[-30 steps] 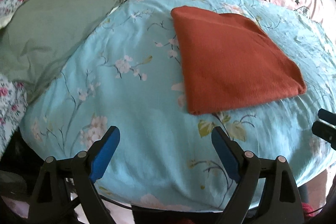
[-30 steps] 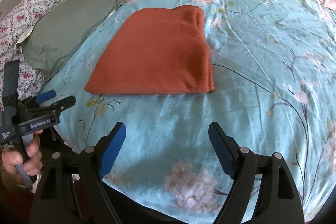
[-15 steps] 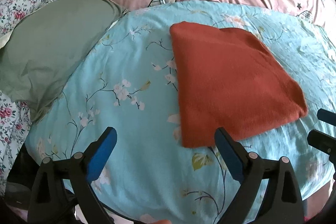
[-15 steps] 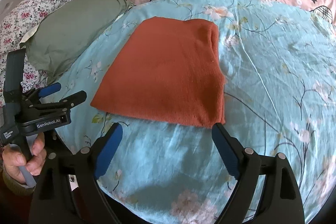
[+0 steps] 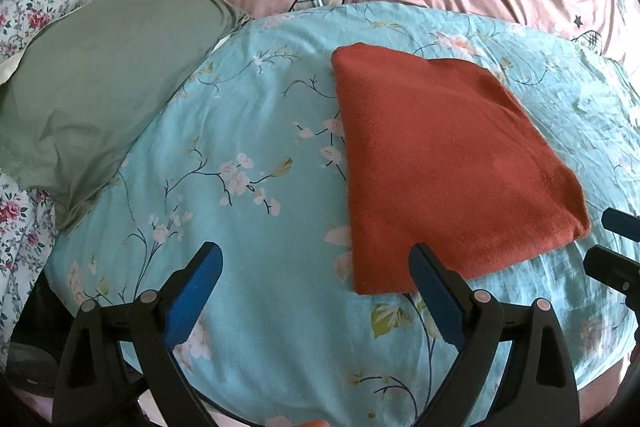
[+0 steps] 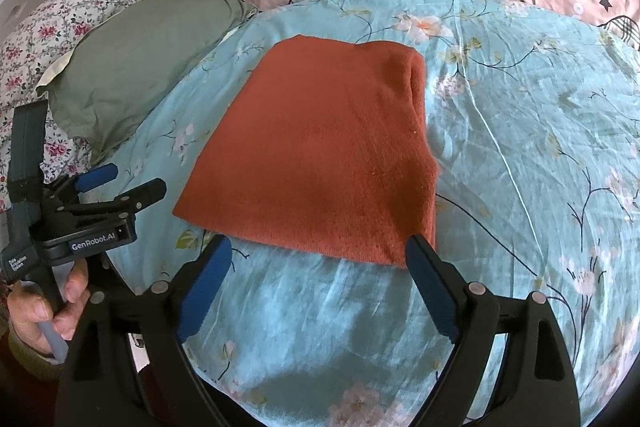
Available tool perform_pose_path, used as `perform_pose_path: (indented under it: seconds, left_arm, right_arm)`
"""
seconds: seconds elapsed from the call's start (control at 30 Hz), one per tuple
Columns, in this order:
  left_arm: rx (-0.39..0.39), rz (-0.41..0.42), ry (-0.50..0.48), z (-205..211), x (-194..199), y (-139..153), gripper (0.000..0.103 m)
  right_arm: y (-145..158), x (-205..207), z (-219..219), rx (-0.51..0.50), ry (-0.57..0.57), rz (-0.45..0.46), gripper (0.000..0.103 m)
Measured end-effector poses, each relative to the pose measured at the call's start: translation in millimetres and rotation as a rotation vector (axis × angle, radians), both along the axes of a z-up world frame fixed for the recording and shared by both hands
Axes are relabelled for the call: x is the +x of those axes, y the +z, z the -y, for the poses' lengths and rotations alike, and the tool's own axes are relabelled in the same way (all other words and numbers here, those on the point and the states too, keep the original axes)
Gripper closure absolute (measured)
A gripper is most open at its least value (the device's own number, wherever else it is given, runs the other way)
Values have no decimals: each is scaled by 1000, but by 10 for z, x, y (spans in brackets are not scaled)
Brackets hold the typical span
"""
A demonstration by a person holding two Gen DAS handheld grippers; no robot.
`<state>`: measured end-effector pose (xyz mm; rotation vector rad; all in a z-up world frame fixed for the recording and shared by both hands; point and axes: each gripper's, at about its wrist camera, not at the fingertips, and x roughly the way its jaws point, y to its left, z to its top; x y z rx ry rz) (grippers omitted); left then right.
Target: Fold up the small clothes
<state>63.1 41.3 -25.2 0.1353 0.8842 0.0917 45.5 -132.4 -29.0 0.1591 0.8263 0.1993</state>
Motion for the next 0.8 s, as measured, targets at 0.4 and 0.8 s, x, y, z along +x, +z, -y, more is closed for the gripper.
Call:
perform_pose_path:
  seconds: [0.4, 0.8]
  left_arm:
    - [6, -9, 15, 33, 155, -13, 8]
    - [6, -13, 26, 12, 226, -17, 8]
  right_arm:
    - [7, 211, 1, -2, 4, -28, 11]
    - [7, 322, -47, -23, 22, -46, 8]
